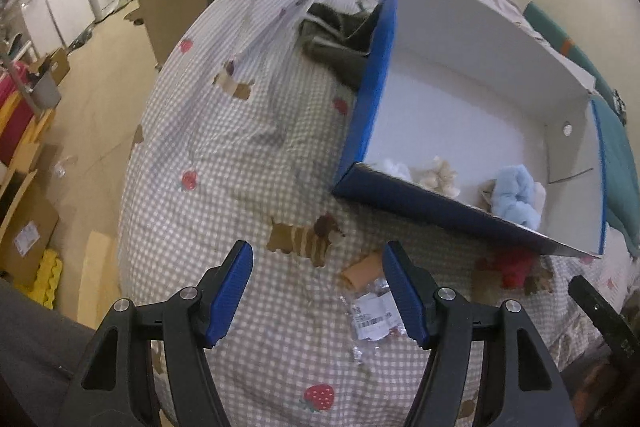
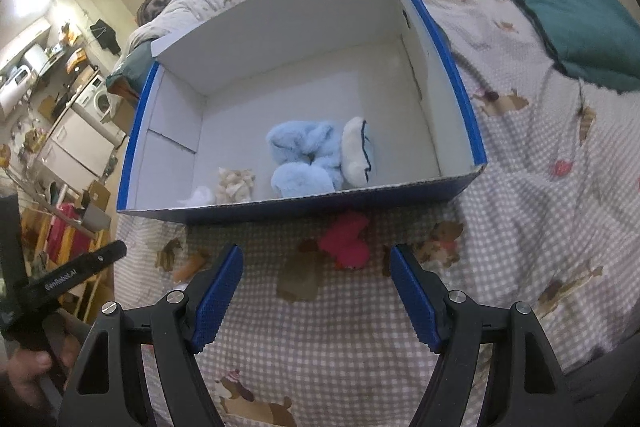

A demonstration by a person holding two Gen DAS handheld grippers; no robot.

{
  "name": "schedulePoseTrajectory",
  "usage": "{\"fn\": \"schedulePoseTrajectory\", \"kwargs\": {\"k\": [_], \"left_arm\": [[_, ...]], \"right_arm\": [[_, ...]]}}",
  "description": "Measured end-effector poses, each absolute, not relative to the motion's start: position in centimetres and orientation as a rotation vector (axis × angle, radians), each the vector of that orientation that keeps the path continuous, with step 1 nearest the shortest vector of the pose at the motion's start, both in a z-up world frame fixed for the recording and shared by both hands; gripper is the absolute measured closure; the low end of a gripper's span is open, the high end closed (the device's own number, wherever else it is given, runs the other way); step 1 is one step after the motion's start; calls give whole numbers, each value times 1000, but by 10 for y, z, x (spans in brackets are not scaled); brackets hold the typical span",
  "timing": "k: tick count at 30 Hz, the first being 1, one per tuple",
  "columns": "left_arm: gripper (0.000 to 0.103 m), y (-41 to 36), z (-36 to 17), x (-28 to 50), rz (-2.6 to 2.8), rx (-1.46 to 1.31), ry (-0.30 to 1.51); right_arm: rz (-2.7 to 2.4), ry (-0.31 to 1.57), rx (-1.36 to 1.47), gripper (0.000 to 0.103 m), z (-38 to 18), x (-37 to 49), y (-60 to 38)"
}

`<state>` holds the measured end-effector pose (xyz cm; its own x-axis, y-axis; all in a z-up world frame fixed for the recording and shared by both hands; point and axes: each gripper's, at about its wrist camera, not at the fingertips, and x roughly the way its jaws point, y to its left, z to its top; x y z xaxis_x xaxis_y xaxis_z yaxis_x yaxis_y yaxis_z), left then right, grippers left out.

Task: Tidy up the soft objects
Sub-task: 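Withdraw both grippers from the box toward the items on the duvet, then grasp the clear plastic packet with the left gripper while the right gripper grasps the beige cone piece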

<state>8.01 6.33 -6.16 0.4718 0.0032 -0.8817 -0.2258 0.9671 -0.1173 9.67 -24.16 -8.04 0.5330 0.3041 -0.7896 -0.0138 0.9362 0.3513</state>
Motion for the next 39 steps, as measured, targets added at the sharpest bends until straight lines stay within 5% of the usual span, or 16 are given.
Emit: {"fn": "schedulePoseTrajectory", "kwargs": {"k": [20, 26, 28, 32, 39], "left_arm": [[39, 0, -138, 95, 10, -140, 1384], [67, -10, -142, 96, 13, -71, 1390], [86, -7, -139, 95, 22, -85, 1381], [96, 6, -130, 92, -22, -184, 1370], [96, 27, -79, 76, -141, -272, 1222]], "right_arm": [[160, 1081, 317, 23, -103, 114, -226], [101, 1122, 344, 23, -114, 115, -239], [88, 1137, 346, 23, -117, 117, -240], [80, 1151, 324, 23, -121, 119, -238], [69, 1155, 332, 23, -124, 119, -239]]}}
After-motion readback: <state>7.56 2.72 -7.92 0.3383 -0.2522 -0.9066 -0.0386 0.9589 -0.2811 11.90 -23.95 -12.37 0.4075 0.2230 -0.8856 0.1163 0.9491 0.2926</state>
